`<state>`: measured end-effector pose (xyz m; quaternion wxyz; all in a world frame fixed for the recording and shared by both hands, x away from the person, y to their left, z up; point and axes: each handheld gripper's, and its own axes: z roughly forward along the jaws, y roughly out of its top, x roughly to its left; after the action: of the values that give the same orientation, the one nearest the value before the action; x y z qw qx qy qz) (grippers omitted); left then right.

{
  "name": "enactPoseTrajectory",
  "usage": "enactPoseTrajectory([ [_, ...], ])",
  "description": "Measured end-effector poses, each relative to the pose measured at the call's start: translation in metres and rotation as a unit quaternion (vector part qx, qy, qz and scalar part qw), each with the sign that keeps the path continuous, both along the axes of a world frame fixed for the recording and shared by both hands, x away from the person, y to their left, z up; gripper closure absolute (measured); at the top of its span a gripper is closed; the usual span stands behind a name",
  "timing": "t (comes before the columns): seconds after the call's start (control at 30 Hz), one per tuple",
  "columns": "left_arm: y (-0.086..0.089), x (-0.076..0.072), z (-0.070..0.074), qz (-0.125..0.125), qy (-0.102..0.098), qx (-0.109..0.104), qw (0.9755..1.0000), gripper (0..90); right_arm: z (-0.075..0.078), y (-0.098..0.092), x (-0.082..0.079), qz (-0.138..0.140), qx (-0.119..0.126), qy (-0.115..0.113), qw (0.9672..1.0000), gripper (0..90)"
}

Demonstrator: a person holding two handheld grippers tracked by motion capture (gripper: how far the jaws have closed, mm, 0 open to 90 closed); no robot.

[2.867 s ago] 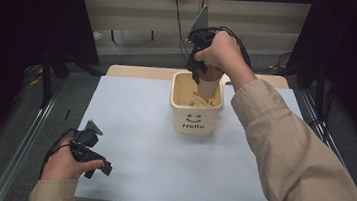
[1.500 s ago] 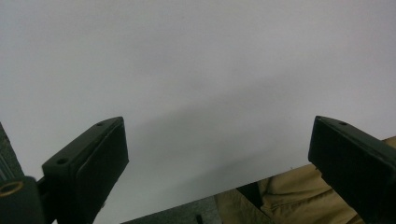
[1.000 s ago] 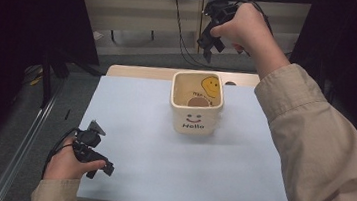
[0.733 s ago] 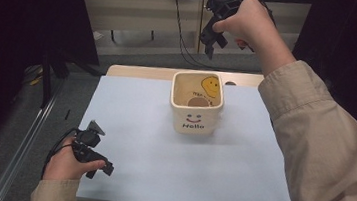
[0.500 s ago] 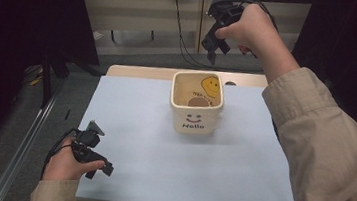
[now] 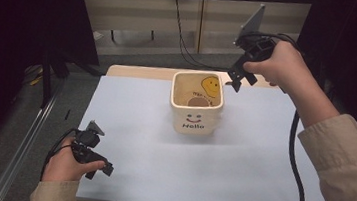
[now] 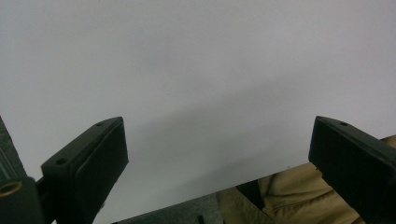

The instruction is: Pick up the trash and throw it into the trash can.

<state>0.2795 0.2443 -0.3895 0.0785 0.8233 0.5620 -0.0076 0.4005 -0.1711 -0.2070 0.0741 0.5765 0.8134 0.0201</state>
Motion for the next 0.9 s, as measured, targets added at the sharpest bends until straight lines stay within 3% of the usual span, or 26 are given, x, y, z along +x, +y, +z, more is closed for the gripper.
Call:
enactPoseTrajectory([
  [0.33,-0.002,0.000,0.000,-0.004,-0.001,-0.001,1.0000,4.4,-0.026,-0.027,-0.035,0.012,-0.021,-0.004,0.9997,7.8],
  [0.47,-0.003,0.000,0.001,-0.003,-0.001,0.000,1.0000,4.3,-0.040,-0.039,-0.050,0.015,-0.015,-0.004,0.9998,8.0],
  [0.7,-0.004,0.000,0.001,-0.003,0.002,-0.002,1.0000,4.3,-0.071,-0.057,-0.074,0.014,-0.021,0.006,0.9997,7.9],
  [0.9,-0.003,0.001,0.000,-0.003,-0.002,0.005,1.0000,4.3,-0.104,-0.078,-0.090,-0.007,-0.016,0.015,0.9997,7.5],
])
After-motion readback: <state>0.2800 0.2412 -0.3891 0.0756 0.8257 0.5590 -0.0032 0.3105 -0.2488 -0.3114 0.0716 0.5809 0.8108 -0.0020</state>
